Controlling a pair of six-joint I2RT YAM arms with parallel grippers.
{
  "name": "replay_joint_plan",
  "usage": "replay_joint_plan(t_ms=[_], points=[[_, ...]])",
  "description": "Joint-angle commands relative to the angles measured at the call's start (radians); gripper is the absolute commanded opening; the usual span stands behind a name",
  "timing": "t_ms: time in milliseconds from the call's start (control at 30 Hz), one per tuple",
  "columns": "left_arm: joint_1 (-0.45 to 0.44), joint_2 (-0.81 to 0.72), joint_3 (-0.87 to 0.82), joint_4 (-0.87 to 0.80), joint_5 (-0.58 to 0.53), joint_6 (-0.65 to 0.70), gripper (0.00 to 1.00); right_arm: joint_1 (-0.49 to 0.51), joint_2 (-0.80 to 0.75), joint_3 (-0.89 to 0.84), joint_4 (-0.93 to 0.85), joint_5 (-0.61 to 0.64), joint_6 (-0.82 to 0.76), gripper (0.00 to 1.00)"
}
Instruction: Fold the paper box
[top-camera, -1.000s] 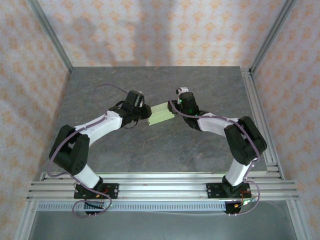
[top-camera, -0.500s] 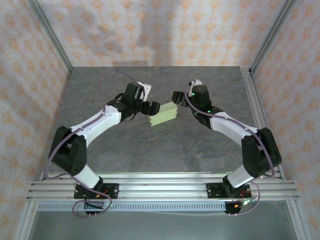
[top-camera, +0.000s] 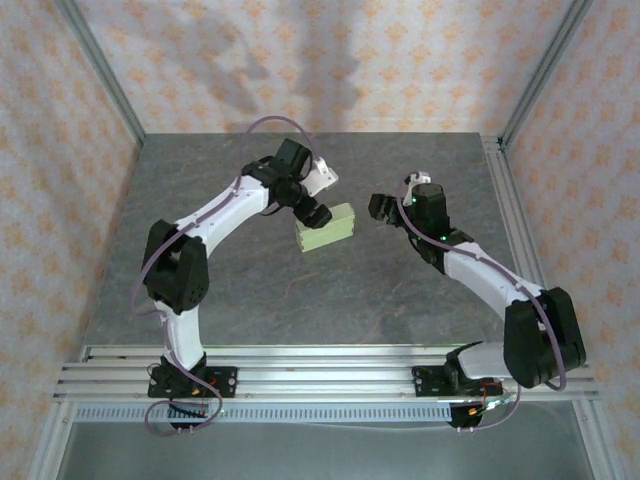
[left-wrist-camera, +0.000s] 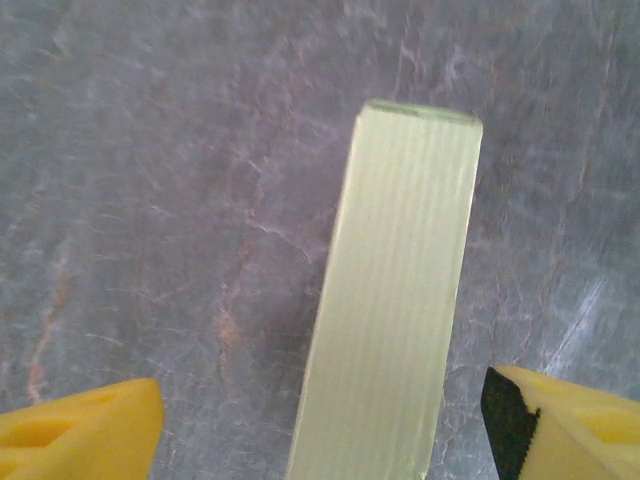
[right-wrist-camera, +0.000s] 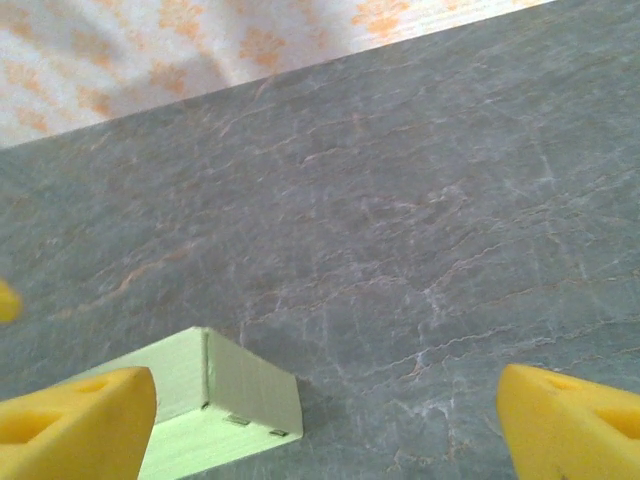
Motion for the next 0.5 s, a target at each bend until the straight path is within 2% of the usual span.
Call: replay_joint_plan(t_ms=[0, 133, 233, 333, 400, 467], points=[[-0.01, 0.05, 0.083, -0.14, 0.024, 0.094, 0.83, -0.004, -0.049, 0.011, -0.078, -0.17, -0.167, 0.89], [-0.012, 0.109, 0.14, -0.196, 0.026, 0.115, 0.78, -0.003, -0.093, 0.024, -0.158, -0.295, -0.278, 0.9], [-0.013, 0.143, 0.17, -0.229, 0.033, 0.119, 0.73, -0.004, -0.115, 0.021, -0.172, -0.299, -0.287, 0.9], [-0.017, 0.142, 0.163, -0.224, 0.039, 0.132, 0.59, -0.004, -0.12, 0.018, -0.183, -0.284, -0.3, 0.9], [-0.021, 0.132, 0.157, -0.223, 0.033, 0.142, 0.56, -0.004, -0.119, 0.019, -0.193, -0.276, -0.307, 0.9], [-0.025, 0.116, 0.146, -0.213, 0.025, 0.148, 0.45, -0.004, -0.118, 0.017, -0.196, -0.271, -0.309, 0.9]])
